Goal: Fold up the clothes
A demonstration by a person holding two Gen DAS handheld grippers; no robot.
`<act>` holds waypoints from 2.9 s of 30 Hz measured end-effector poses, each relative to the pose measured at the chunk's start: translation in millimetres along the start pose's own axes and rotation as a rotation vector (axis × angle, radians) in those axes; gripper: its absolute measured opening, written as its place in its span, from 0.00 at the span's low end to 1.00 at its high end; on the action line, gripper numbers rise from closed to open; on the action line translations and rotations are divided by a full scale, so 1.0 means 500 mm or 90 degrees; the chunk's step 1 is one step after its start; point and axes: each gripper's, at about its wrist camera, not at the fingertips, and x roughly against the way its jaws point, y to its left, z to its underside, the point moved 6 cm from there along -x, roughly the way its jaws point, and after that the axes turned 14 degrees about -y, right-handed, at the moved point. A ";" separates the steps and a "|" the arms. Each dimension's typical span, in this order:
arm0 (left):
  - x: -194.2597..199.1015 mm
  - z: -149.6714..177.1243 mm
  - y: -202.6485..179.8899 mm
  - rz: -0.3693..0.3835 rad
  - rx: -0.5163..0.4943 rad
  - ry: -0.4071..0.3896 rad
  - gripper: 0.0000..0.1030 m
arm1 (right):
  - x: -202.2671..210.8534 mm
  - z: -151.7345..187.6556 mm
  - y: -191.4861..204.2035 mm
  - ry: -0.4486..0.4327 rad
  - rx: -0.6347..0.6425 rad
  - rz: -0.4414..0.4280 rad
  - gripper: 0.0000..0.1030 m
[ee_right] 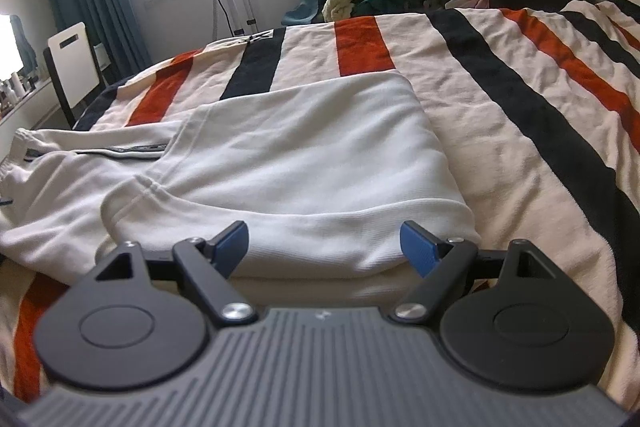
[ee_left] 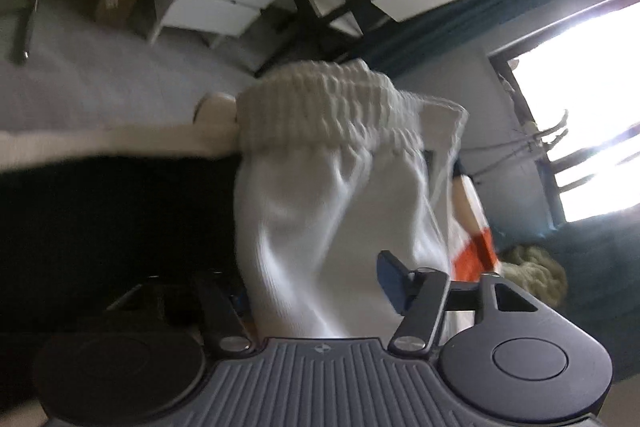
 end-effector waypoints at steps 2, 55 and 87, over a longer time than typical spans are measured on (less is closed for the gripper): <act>-0.007 -0.008 0.001 -0.015 -0.031 -0.021 0.28 | -0.003 0.004 -0.001 0.007 0.009 0.006 0.82; 0.375 0.887 -0.491 0.600 -0.999 -0.058 0.77 | 0.009 -0.063 -0.321 -0.015 -0.549 -0.074 0.83; 0.255 0.498 -0.361 0.258 -0.773 -0.157 0.87 | -0.097 -0.024 -0.192 -0.027 -0.593 -0.139 0.74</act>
